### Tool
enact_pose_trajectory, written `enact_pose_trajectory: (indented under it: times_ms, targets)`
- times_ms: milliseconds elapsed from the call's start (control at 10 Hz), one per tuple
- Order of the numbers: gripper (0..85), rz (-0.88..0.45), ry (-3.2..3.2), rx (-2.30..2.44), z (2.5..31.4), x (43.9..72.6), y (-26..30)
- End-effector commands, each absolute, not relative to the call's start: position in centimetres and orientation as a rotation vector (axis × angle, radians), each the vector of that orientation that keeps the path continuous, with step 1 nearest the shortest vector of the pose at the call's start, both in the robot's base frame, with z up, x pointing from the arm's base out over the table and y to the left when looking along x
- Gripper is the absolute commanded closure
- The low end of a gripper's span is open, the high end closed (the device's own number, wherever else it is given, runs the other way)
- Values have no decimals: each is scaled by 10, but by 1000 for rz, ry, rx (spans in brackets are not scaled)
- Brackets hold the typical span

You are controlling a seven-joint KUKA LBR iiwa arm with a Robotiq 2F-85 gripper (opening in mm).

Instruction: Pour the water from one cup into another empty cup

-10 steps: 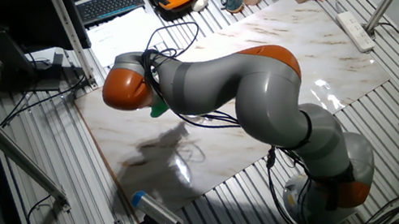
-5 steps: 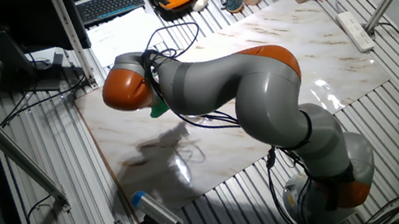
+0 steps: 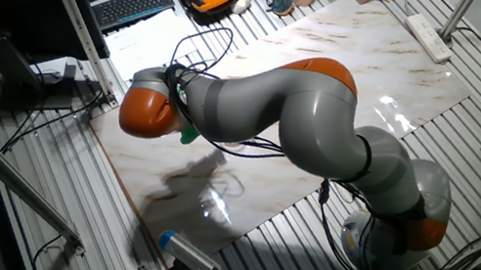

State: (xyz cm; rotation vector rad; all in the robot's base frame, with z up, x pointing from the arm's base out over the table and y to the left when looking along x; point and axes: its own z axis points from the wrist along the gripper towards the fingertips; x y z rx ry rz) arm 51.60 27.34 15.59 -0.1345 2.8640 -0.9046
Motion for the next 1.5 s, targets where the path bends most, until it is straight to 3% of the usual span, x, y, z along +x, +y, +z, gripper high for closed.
enact_pose_trajectory:
  times_ms: [0,700,800,1000,1100,1400]
  targets:
    - [680,-921,2861,-142,156,516,274]
    - [680,-935,2858,-150,153,516,271]
    - [850,-940,2857,-150,152,516,271]
    - [850,-944,2856,-150,152,516,271]
    - [680,-944,2855,-142,152,516,271]
    - [680,-947,2851,-127,151,516,271]
